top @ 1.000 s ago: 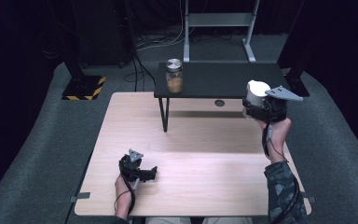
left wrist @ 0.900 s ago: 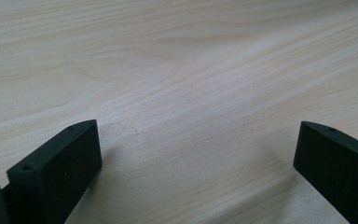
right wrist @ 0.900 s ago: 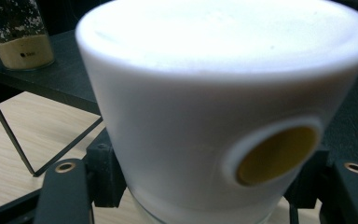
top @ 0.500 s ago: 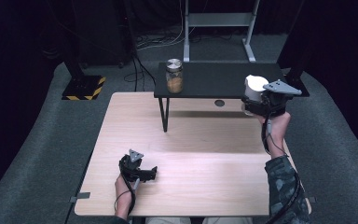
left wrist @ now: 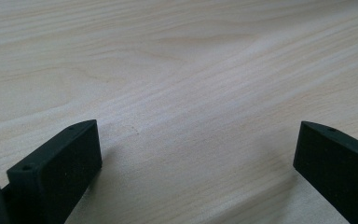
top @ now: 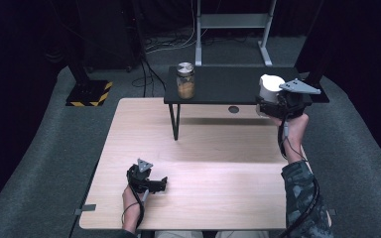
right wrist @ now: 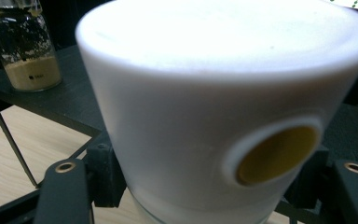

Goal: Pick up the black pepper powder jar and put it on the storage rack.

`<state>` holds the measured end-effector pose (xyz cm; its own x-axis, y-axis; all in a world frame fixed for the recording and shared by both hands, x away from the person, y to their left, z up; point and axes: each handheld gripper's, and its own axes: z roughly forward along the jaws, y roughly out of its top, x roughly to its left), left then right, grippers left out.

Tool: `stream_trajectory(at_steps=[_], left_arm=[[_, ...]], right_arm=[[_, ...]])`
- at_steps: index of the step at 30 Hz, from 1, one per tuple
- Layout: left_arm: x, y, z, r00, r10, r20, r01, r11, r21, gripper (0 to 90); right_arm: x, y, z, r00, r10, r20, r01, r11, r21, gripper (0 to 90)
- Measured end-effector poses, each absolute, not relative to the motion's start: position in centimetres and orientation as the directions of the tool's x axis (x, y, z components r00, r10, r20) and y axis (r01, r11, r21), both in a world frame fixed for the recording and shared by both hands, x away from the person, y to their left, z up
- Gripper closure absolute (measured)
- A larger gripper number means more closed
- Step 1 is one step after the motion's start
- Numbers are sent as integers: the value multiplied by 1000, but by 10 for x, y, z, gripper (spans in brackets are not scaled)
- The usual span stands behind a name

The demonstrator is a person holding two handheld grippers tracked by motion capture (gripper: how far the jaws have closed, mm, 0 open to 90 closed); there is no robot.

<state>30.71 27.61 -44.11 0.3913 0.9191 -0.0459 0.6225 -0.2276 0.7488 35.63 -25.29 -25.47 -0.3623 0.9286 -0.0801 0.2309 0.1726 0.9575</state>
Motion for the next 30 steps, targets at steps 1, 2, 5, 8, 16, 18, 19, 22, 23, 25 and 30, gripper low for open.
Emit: stream_trajectory(at_steps=[1, 2, 5, 8, 16, 18, 19, 22, 23, 25, 30], left_arm=[[307, 276, -441, 391, 919, -46, 622, -228, 749, 3], [307, 276, -441, 392, 919, -46, 623, -228, 749, 3], [307, 276, -441, 392, 919, -46, 623, -228, 749, 3], [307, 277, -441, 392, 919, -48, 623, -227, 749, 3], [307, 277, -441, 391, 919, -52, 622, -223, 750, 3], [307, 277, -441, 392, 919, -52, 622, -223, 750, 3], [307, 277, -441, 392, 919, -52, 622, -223, 750, 3], [307, 277, -441, 392, 919, -53, 622, -222, 751, 2], [307, 278, -441, 392, 919, -53, 622, -222, 751, 2], [307, 278, -442, 391, 919, -55, 622, -220, 751, 2], [307, 278, -442, 391, 919, -55, 622, -220, 751, 2]], right_arm=[[357, -253, -254, -364, 928, -81, 230, 174, 958, 300], [357, -253, -253, -364, 928, -81, 230, 173, 958, 300], [359, -253, -250, -369, 926, -76, 228, 169, 959, 300], [362, -253, -247, -367, 927, -73, 228, 166, 959, 300], [370, -251, -240, -371, 926, -70, 232, 165, 959, 300], [372, -250, -239, -373, 925, -70, 231, 165, 959, 300], [373, -250, -238, -373, 925, -71, 231, 167, 959, 300], [376, -248, -236, -377, 924, -71, 231, 168, 958, 300], [377, -247, -235, -378, 923, -69, 231, 166, 959, 300], [379, -247, -234, -379, 923, -67, 229, 164, 959, 300], [379, -246, -234, -379, 923, -67, 230, 164, 959, 300]])
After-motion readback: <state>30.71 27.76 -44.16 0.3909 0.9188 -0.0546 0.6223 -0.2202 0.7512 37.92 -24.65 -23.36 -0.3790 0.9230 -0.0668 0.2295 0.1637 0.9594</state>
